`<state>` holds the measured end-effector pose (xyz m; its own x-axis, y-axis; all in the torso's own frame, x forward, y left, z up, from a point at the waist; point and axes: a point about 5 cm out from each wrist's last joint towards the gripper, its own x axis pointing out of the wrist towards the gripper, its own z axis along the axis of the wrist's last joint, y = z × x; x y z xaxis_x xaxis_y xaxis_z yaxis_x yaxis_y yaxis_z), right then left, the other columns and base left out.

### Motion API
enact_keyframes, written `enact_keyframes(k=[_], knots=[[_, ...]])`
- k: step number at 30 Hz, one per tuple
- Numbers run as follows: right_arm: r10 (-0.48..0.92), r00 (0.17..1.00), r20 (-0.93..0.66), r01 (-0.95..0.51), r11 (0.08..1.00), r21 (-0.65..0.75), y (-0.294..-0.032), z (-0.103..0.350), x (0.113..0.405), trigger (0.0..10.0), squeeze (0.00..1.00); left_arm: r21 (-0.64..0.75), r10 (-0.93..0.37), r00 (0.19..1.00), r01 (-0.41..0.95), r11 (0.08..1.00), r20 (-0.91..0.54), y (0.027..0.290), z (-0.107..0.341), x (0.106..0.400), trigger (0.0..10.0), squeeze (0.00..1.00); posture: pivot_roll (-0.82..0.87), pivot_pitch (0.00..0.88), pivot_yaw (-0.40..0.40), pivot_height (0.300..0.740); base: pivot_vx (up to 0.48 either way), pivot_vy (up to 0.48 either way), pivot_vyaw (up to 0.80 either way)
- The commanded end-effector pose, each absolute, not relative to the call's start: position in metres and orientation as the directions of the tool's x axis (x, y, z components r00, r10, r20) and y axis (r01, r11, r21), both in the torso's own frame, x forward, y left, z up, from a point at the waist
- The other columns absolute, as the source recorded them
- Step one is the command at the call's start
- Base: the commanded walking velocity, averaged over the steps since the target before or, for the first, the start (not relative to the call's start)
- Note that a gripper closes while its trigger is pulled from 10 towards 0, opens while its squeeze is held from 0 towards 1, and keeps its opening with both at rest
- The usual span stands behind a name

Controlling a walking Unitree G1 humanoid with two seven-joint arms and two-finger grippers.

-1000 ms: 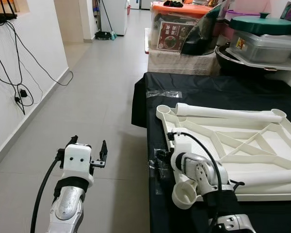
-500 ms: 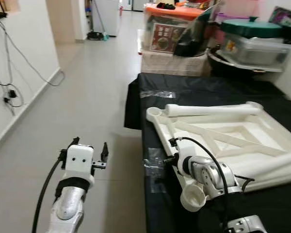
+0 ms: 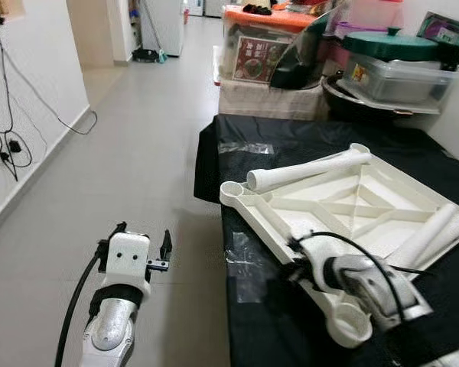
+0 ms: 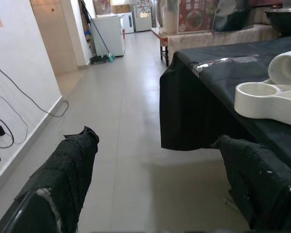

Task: Building children table

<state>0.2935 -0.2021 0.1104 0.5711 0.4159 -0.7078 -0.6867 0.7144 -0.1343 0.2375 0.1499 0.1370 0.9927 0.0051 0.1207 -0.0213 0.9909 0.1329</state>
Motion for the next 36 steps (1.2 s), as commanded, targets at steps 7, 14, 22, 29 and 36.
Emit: enact_keyframes(k=[7,14,22,29,36], knots=[[0.431,0.479,-0.765,-0.851,0.441,-0.284,-0.239,0.114,0.284,0.0,0.00,0.122,0.007,0.995,-0.019,0.992,0.096,0.147,0.134,0.237,10.0,0.00,0.03,0.000,-0.129,0.740,0.000,0.000,0.00],[0.409,0.424,-0.808,-0.900,0.291,-0.324,-0.264,0.119,0.283,0.0,0.00,0.121,0.006,0.996,-0.017,0.992,0.093,0.147,0.133,0.238,10.0,0.00,0.04,0.000,-0.135,0.740,0.000,0.000,0.00],[0.302,0.419,-0.856,-0.908,0.145,-0.393,-0.288,0.119,0.287,0.0,0.00,0.124,0.016,0.995,-0.027,0.992,0.096,0.150,0.134,0.239,10.0,0.00,0.06,0.000,-0.145,0.740,0.000,0.000,0.00],[0.107,0.439,-0.892,-0.898,0.061,-0.435,-0.327,0.127,0.290,0.0,0.00,0.127,0.014,0.995,-0.027,0.992,0.096,0.151,0.135,0.239,10.0,0.00,0.05,0.000,-0.136,0.740,0.000,0.000,0.00],[0.000,0.455,-0.891,-0.888,0.071,-0.454,-0.354,0.136,0.285,0.0,0.00,0.125,0.003,0.996,-0.014,0.992,0.088,0.149,0.133,0.240,10.0,0.00,0.04,0.000,-0.126,0.740,0.000,0.000,0.00]])
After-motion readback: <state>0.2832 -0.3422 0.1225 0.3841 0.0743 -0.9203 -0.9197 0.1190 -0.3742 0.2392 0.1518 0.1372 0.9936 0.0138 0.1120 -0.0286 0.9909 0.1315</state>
